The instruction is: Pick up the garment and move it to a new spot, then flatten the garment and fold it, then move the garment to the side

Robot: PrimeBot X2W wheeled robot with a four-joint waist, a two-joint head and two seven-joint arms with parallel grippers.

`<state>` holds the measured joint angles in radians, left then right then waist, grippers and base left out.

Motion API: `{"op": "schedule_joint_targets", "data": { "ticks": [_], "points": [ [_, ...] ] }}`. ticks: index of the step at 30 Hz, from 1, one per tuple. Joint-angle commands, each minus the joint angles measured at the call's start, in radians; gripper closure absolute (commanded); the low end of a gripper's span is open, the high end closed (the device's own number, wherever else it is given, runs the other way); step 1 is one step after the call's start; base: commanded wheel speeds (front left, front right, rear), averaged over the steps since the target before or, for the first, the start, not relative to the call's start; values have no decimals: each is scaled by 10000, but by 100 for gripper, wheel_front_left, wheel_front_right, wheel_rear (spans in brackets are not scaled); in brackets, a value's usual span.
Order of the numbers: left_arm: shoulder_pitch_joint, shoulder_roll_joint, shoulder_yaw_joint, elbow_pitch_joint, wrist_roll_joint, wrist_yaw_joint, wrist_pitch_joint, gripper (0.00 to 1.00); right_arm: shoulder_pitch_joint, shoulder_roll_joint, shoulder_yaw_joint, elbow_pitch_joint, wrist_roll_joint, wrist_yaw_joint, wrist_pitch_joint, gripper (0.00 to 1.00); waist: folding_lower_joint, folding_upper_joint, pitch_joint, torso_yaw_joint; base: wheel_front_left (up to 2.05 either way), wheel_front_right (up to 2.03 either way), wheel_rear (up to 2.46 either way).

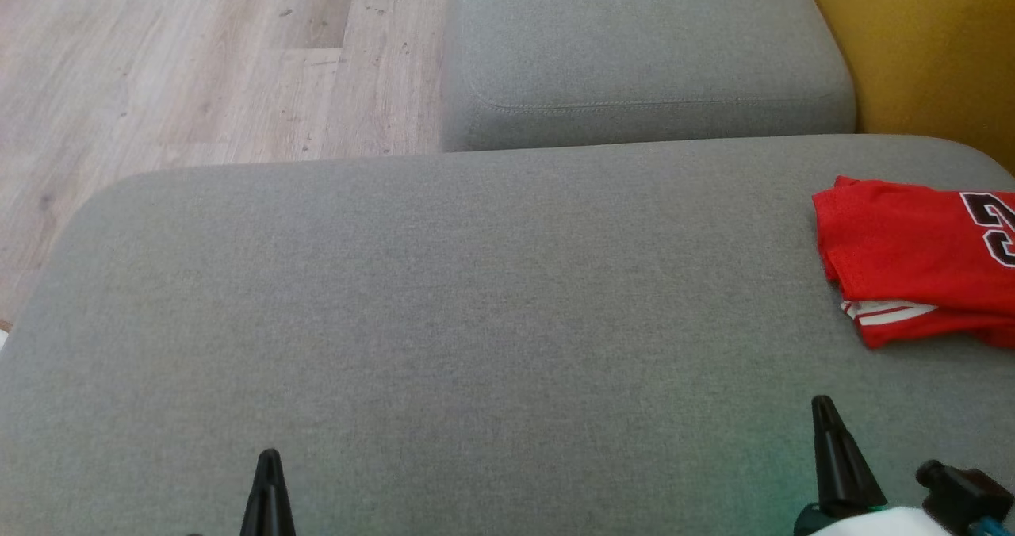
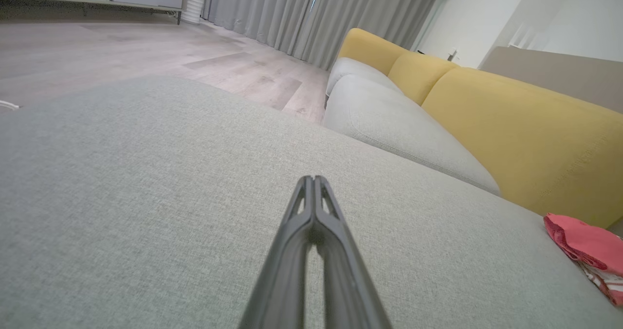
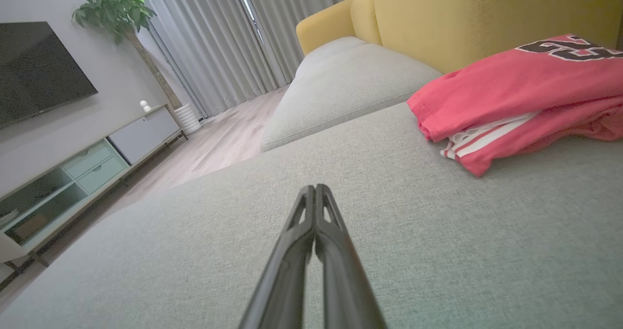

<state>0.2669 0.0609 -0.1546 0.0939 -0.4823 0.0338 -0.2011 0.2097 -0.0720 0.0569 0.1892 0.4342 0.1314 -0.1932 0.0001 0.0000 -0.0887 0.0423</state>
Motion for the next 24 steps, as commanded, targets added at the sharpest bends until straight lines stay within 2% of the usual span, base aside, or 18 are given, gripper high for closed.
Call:
{"op": "schedule_joint_targets", "data": {
  "ticks": [1,24],
  "points": [
    [-557,122,244,-240,-298,-70,62,100,-522,-97,-54,-281,328,-2,56,100,0,0,13,-6,0,0,0],
    [-1262,199,613,137,-2906,-426,609,100,-1106,-122,-292,-102,3000,-3,624,100,0,0,217,-100,0,0,0]
  ]
}}
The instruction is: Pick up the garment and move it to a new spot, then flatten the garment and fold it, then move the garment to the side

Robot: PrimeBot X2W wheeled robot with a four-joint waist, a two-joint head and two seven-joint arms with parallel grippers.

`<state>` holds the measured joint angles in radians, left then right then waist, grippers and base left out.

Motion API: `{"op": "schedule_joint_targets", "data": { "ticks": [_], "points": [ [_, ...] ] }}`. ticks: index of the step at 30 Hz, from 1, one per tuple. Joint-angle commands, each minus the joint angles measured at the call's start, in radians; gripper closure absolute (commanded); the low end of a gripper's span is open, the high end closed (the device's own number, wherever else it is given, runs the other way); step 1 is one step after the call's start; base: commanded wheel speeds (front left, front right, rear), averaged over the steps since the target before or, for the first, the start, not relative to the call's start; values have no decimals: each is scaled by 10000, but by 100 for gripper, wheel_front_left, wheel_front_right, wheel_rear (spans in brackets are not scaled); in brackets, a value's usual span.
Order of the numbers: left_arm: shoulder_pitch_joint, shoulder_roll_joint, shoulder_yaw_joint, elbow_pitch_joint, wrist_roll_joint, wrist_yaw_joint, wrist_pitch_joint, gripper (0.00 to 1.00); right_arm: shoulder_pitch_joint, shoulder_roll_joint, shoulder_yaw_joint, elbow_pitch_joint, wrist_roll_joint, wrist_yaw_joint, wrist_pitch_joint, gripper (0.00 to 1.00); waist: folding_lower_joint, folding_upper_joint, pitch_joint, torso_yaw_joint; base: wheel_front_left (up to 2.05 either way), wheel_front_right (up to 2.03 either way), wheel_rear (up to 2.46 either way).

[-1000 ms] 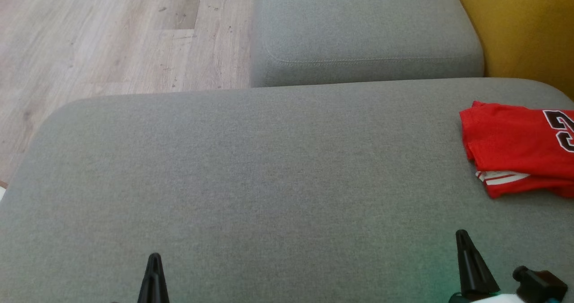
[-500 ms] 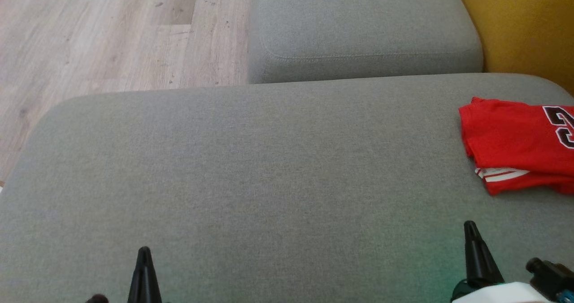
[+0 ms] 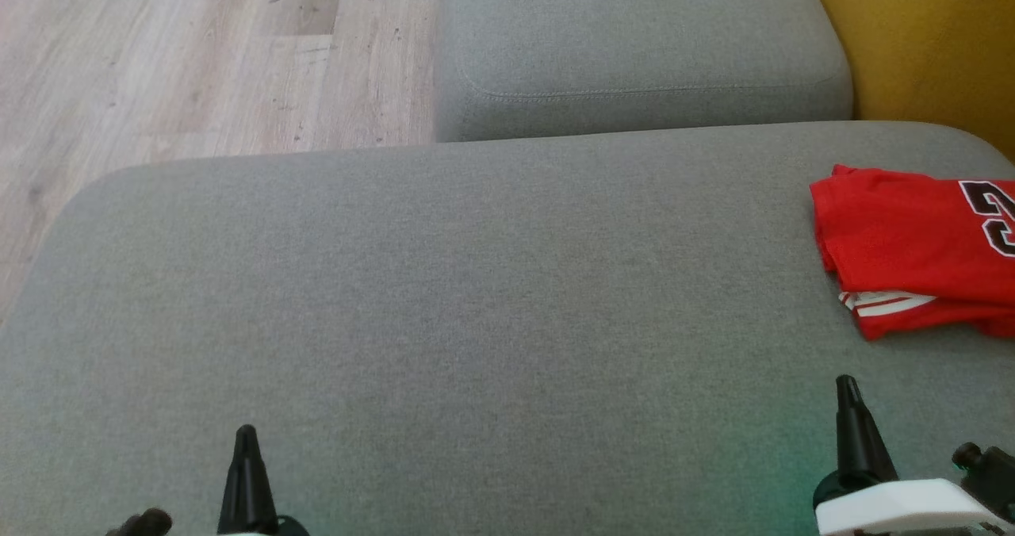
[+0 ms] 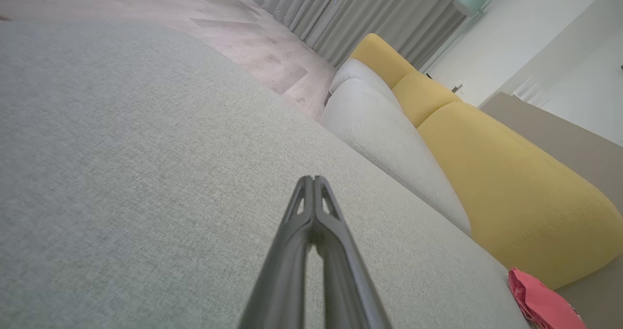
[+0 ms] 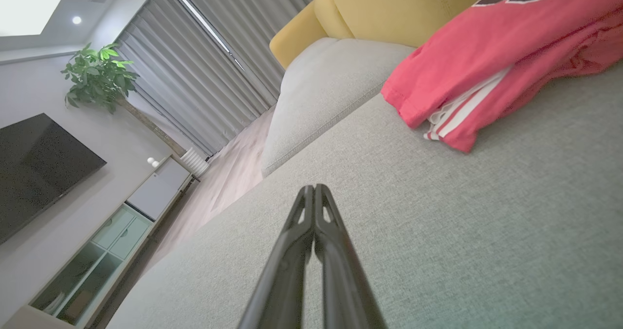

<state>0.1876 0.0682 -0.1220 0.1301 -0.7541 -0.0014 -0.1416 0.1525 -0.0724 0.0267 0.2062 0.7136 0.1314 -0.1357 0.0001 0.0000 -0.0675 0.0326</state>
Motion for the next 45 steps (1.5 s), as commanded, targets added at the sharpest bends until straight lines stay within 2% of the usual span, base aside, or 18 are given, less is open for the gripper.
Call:
{"op": "schedule_joint_targets", "data": {
  "ticks": [1,45],
  "points": [
    [-500,129,305,-209,-303,-89,40,100,-559,-119,-2,-265,323,-3,74,100,-1,0,14,-6,0,0,0],
    [-1912,157,1217,569,-5369,-793,1275,100,-1736,-75,-608,103,5551,-6,1315,100,-1,0,419,-193,0,0,0]
  ]
}}
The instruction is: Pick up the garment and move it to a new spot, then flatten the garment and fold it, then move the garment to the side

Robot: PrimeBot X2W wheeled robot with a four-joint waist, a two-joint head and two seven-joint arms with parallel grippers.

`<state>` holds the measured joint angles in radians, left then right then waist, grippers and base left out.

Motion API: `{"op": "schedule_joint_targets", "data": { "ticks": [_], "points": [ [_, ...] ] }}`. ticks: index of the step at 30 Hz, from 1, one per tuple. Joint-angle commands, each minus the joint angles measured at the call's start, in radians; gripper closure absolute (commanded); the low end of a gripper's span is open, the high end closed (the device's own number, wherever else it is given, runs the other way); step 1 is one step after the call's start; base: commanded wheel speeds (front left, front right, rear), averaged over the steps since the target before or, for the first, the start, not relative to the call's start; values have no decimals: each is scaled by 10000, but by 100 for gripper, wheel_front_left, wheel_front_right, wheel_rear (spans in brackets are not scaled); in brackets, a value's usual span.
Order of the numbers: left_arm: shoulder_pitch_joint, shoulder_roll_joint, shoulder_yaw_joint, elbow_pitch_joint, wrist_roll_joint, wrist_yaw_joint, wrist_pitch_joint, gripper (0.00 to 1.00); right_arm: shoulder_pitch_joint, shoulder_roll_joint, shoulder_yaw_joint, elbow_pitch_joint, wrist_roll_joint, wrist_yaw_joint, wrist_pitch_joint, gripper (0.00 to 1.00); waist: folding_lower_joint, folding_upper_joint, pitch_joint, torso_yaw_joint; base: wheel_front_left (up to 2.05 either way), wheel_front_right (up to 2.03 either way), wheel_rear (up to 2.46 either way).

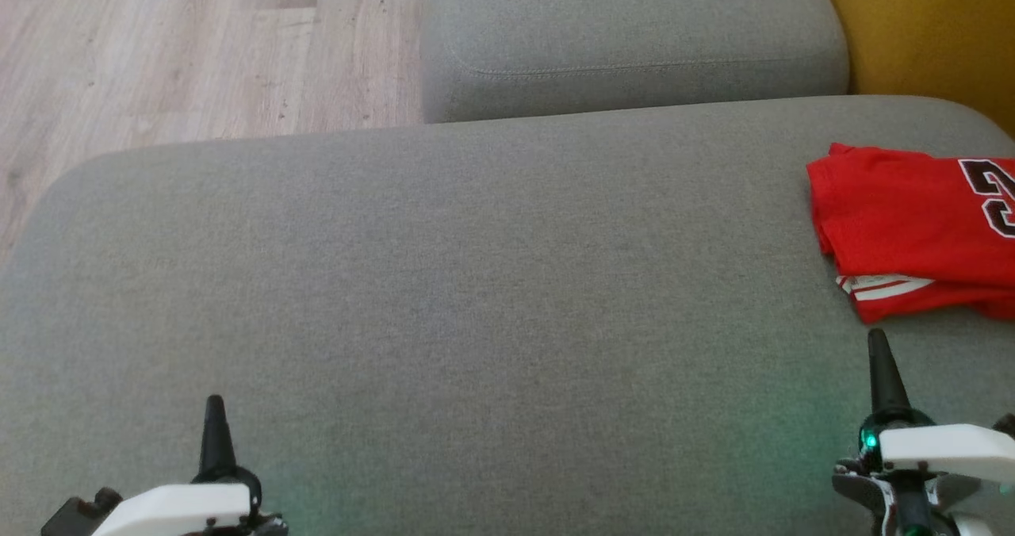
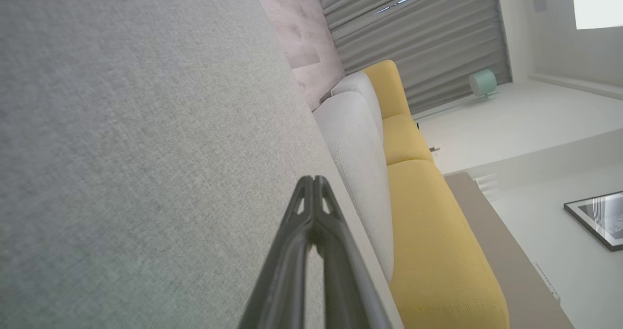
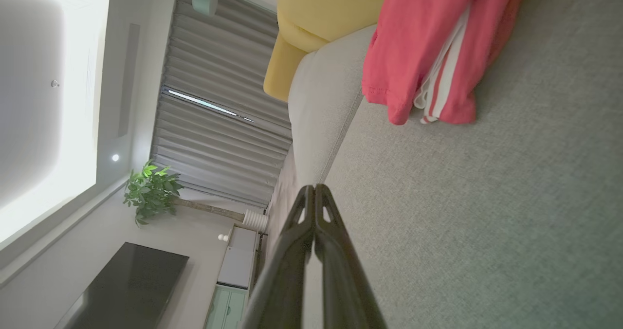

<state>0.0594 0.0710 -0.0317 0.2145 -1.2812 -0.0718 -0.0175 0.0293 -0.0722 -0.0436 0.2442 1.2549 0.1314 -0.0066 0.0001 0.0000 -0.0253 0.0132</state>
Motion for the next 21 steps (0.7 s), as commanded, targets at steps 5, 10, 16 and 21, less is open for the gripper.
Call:
{"op": "schedule_joint_targets", "data": {
  "ticks": [5,10,16,21],
  "points": [
    [-792,125,426,-185,-667,-170,182,100,-639,-67,19,-235,727,-6,171,100,-1,0,44,-21,0,0,0],
    [-953,121,540,-95,-1234,-250,331,100,-773,-56,-58,-192,1315,-6,319,100,-1,0,90,-42,0,0,0],
    [-1148,115,679,13,-1913,-346,511,100,-935,-42,-152,-142,2019,-7,497,100,-1,0,145,-67,0,0,0],
    [-1310,109,796,103,-2478,-426,662,100,-1070,-30,-231,-99,2605,-7,646,100,-1,0,192,-89,0,0,0]
  ]
}}
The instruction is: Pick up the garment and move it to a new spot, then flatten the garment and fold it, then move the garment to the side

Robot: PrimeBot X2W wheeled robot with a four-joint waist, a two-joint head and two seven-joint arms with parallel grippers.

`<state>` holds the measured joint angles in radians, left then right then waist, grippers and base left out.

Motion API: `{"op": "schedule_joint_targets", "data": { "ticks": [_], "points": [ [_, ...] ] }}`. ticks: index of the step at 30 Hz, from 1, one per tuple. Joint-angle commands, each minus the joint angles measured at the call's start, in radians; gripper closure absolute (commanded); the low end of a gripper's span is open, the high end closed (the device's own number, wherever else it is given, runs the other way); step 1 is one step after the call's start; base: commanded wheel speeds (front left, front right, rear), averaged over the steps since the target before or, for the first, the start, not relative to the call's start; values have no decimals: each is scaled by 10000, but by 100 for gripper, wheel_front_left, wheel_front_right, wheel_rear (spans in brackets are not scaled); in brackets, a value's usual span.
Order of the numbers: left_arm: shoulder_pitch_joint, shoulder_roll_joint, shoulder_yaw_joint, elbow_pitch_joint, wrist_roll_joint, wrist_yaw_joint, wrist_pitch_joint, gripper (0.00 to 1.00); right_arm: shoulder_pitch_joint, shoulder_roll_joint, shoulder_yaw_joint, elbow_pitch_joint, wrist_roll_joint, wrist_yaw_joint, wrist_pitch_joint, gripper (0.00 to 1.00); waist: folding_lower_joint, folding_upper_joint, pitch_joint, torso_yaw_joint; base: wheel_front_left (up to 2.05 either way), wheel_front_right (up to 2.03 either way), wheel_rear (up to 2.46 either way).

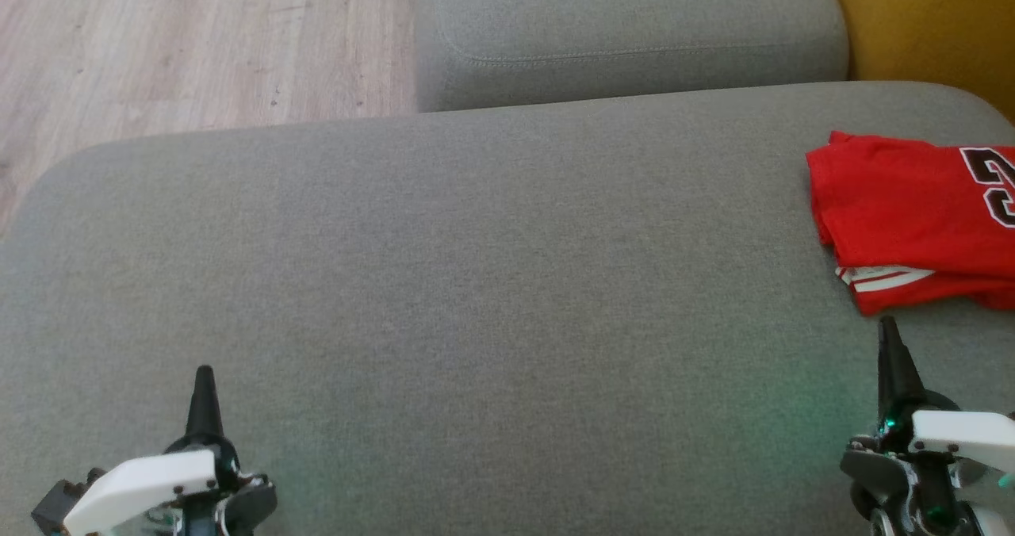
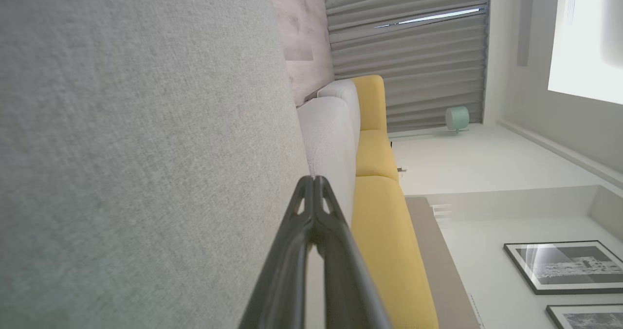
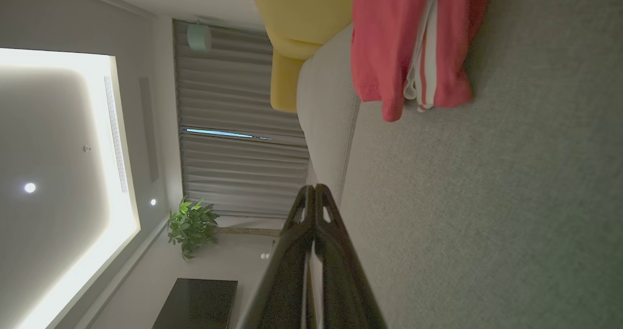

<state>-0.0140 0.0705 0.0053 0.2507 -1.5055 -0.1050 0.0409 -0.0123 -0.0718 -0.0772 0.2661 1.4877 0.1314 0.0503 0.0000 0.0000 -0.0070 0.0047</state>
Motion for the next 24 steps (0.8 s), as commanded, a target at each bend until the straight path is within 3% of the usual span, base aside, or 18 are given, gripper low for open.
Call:
{"op": "schedule_joint_targets", "data": {
  "ticks": [1,10,24],
  "points": [
    [-608,113,449,-241,-348,-110,107,100,-681,-31,89,-309,394,-7,106,100,0,0,18,-8,0,0,0],
    [-899,100,662,-79,-1359,-254,381,100,-923,-8,-55,-233,1444,-7,376,100,0,0,100,-46,0,0,0],
    [-909,58,725,-73,-1331,-257,434,100,-932,26,-105,-228,1427,-7,419,100,0,0,102,-47,0,0,0]
  ]
}}
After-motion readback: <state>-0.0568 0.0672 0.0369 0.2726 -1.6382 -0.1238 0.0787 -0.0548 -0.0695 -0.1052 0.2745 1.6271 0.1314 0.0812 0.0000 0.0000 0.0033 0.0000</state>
